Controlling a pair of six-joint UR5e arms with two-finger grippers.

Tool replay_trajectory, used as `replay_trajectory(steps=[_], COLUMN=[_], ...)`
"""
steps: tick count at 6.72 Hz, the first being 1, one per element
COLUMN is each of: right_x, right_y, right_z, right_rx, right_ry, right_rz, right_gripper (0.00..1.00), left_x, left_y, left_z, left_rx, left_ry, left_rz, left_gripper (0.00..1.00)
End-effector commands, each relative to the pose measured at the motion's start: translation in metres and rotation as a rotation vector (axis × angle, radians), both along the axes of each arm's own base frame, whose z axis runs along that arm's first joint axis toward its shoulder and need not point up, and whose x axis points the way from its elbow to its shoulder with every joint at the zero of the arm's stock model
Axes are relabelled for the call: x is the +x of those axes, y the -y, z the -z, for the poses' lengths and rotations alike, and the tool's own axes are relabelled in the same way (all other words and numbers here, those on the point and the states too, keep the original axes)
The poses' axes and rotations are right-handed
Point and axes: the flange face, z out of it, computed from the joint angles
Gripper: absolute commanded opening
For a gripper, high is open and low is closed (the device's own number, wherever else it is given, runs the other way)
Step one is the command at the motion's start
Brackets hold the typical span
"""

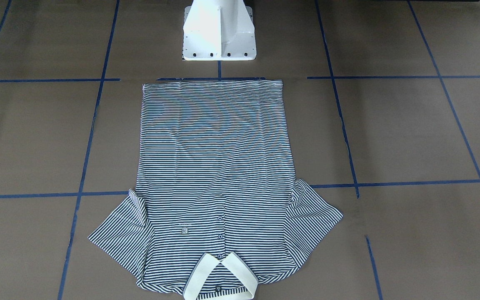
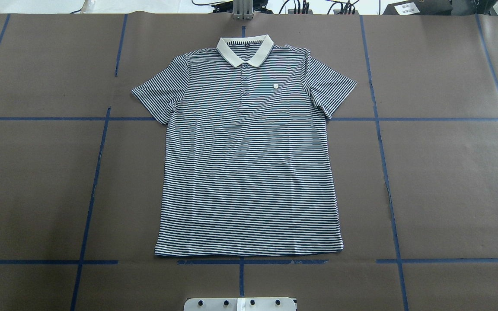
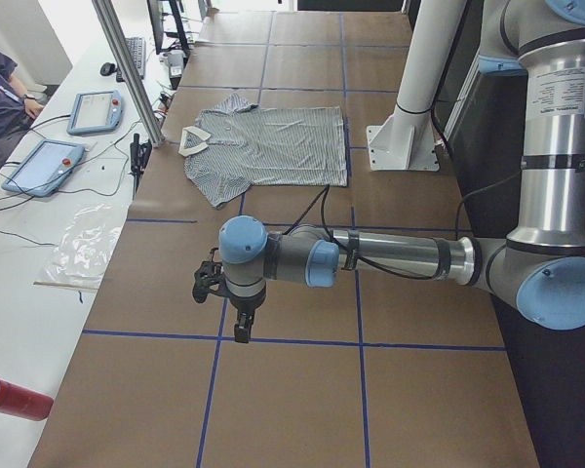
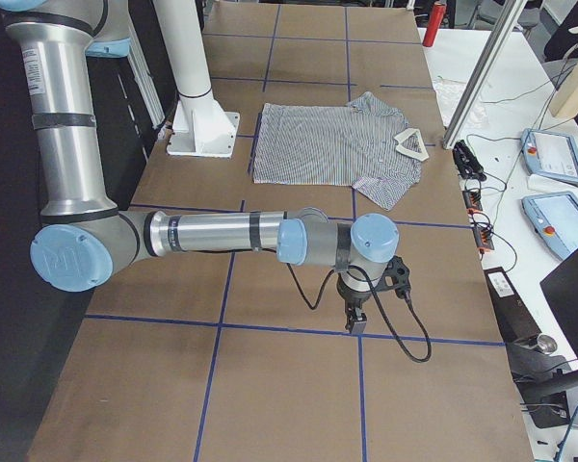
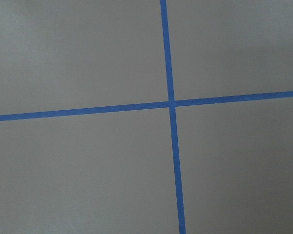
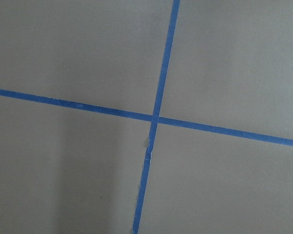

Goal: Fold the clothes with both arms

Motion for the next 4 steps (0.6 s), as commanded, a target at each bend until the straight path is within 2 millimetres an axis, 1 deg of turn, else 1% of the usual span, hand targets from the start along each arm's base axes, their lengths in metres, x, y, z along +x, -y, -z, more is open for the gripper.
replay_trajectory(steps=[1, 2, 3, 4], right_x=[0.001, 0.001, -0.002, -0.003], right_y=[-0.007, -0.004, -0.002, 0.008], right_z=[-0.006, -0.001, -0.005, 0.021], right_rx=[-0.014, -0.006, -0.013, 0.013], right_ry=[-0.007, -0.004, -0.004, -0.002], right_rz=[-0.005, -0.009, -0.003, -0.027], right_gripper=[1.0, 1.0, 1.0, 1.0], left_x=[0.0, 0.0, 0.0, 0.002], left_y=[0.0, 0.0, 0.004, 0.014], left_z=[-0.001, 0.0, 0.009, 0.022], left_rx=[-0.002, 0.001, 0.016, 0.042], left_ry=[-0.002, -0.002, -0.001, -0.006], left_rz=[0.0, 0.0, 0.002, -0.001], left_gripper=[1.0, 1.0, 1.0, 1.0])
